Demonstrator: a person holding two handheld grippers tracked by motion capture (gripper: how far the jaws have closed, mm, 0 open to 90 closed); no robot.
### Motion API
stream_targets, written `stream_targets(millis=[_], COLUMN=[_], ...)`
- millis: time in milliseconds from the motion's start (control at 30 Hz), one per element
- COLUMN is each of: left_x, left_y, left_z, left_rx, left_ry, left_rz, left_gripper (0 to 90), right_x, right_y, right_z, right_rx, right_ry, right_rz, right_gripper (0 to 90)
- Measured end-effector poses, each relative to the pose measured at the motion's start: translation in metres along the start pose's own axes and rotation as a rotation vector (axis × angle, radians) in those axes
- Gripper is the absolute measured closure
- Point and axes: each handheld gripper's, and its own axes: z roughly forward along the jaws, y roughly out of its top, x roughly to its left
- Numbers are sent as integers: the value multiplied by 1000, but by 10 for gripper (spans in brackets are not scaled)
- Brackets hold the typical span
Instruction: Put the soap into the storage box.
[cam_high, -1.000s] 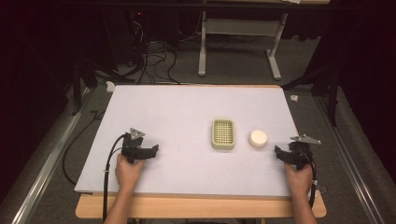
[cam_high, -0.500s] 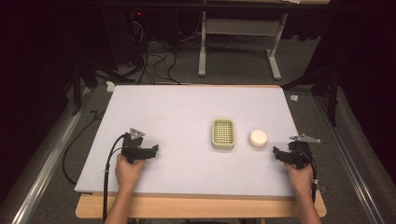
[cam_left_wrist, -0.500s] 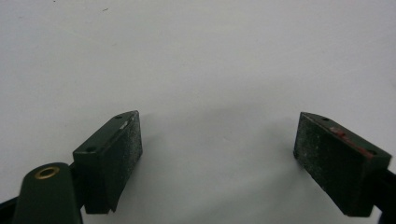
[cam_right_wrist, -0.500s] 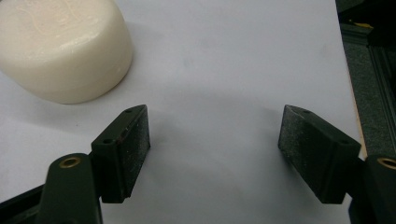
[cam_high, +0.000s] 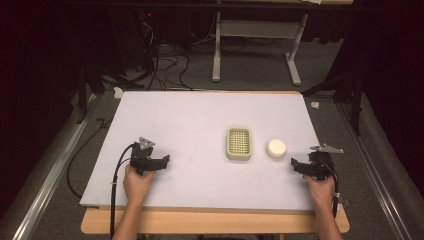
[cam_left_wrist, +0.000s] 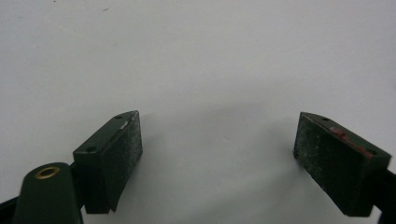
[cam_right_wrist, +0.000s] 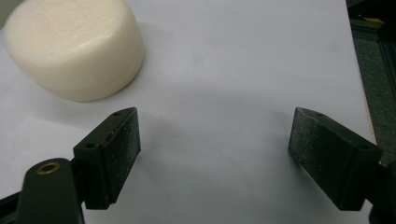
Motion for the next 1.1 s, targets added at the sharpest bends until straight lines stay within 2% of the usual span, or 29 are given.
stream_targets(millis=[233, 467, 733, 1100], left_x=[0, 0, 0, 0], left_y=[0, 0, 0, 0], left_z=[0, 0, 0, 0], left_rx=[1, 0, 1, 1], left_ry=[1, 1, 1, 1], left_rz=[0, 1, 1, 0], left_gripper=[160, 160, 160, 160], right_x=[11, 27, 38, 53], right_y=[-1, 1, -6, -6], right_z=[-8, -20, -24, -26], right_rx=[-32, -71, -78, -99], right_ry=[37, 73, 103, 125], right_rz=[-19, -69, -70, -104], right_gripper=[158, 152, 149, 142])
